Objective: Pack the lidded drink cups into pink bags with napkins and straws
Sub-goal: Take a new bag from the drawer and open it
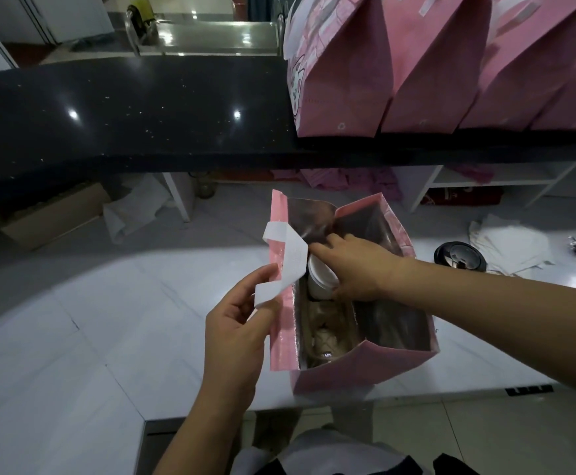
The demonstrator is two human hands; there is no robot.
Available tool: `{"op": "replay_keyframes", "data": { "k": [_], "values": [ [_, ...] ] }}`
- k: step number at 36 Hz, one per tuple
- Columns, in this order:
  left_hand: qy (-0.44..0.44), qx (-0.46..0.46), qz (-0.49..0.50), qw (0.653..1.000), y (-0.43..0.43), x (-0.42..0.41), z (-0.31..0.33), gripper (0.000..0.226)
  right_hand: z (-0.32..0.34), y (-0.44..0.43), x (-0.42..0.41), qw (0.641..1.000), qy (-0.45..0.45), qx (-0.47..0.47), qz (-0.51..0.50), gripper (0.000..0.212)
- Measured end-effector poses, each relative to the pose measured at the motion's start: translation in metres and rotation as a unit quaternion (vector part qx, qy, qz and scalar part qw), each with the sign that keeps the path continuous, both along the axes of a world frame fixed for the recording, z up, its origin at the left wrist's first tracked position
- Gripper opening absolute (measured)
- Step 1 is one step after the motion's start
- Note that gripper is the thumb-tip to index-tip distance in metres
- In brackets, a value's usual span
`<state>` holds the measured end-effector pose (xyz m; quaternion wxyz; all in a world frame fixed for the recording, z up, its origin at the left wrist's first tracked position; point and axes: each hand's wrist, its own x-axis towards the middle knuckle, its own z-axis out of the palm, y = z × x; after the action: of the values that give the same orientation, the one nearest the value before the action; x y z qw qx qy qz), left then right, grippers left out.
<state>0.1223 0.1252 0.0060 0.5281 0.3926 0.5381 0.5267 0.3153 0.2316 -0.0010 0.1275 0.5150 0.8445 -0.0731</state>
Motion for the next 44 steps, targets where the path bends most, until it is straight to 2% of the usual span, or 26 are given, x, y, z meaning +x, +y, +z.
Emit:
{"op": "replay_keyframes", "data": {
  "k": [10, 16, 23, 37, 41, 44],
  "values": [
    [-0.005, 0.000, -0.007, 1.000, 0.000, -0.001, -0.002, 0.040, -0.004, 0.001, 0.007, 1.000, -0.011, -0.013, -0.004, 0.072],
    [-0.005, -0.002, -0.008, 1.000, 0.001, -0.001, 0.000, 0.049, -0.005, 0.010, 0.010, 0.998, -0.003, -0.055, 0.000, 0.073],
    [-0.015, -0.006, -0.010, 1.000, 0.002, -0.003, 0.000, 0.051, -0.013, 0.016, 0.008, 0.998, 0.005, -0.062, -0.003, 0.073],
    [-0.020, -0.007, -0.020, 1.000, 0.002, -0.002, -0.003, 0.046, -0.013, 0.019, 0.003, 0.995, 0.043, -0.075, -0.048, 0.068],
    [-0.015, -0.009, -0.026, 1.000, 0.001, -0.004, -0.005, 0.046, -0.007, 0.014, 0.001, 0.996, 0.035, -0.076, -0.032, 0.076],
    [-0.004, 0.000, -0.027, 1.000, 0.002, -0.006, -0.006, 0.044, 0.017, 0.008, -0.002, 0.997, 0.049, -0.064, -0.008, 0.067]
  ]
}}
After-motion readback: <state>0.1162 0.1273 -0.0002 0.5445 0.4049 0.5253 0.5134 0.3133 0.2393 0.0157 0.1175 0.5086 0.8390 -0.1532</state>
